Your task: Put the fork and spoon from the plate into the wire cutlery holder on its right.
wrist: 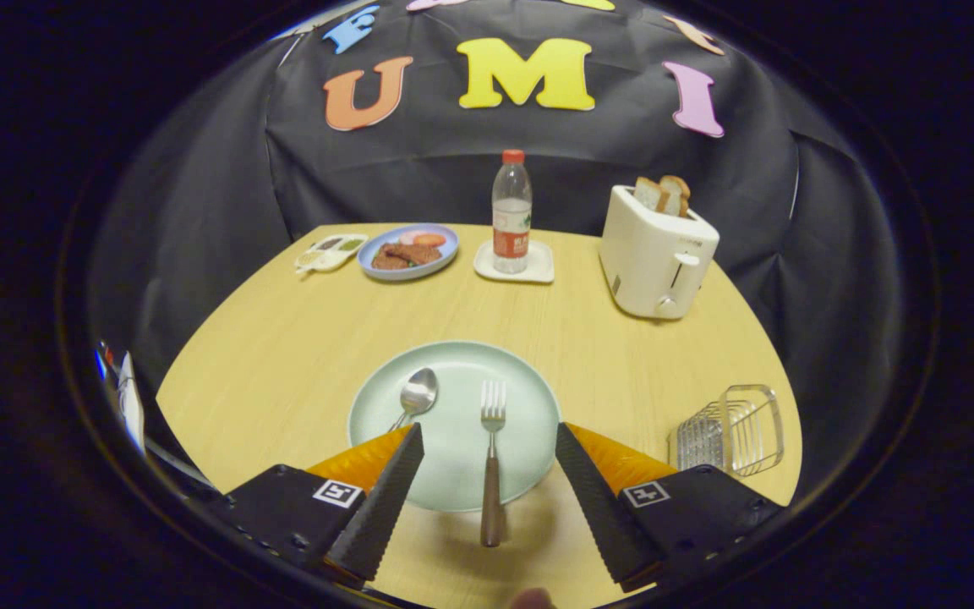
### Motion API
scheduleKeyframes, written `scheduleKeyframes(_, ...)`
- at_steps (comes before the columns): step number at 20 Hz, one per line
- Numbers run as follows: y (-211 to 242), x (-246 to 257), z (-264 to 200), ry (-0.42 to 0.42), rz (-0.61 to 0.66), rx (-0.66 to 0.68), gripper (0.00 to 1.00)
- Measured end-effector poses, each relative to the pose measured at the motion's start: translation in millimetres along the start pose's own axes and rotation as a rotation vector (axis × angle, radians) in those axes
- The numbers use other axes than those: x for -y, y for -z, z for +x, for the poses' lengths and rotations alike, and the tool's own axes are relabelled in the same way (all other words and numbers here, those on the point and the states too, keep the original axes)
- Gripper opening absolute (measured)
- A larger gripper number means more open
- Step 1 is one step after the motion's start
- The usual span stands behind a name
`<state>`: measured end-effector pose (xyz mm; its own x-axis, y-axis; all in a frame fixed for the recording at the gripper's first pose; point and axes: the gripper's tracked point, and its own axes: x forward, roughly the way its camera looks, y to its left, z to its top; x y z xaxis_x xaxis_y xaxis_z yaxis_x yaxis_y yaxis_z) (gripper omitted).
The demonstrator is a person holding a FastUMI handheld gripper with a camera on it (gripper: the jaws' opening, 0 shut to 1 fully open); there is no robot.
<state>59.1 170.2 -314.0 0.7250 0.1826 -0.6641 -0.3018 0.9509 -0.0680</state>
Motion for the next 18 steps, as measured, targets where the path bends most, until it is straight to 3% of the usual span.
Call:
scheduleKeyframes(3, 17.2, -6.3, 18.8, -0.005, -0.011, -0.065, 0.84)
scheduleKeyframes(6, 26.3, -8.2, 34.5, 0.005, -0.022, -0.118, 0.79)
scheduleKeyframes(12, 42.9, -2.8, 54.6, 0.051, -0.008, -0.212, 0.44)
scheduleKeyframes(13, 43.8, -1.9, 56.2, 0.057, -0.002, -0.216, 0.32)
scheduleKeyframes(16, 44.7, 0.5, 54.8, 0.067, 0.016, -0.236, 0.1)
scheduleKeyframes(18, 42.5, 0.2, 54.0, 0.063, 0.029, -0.24, 0.1)
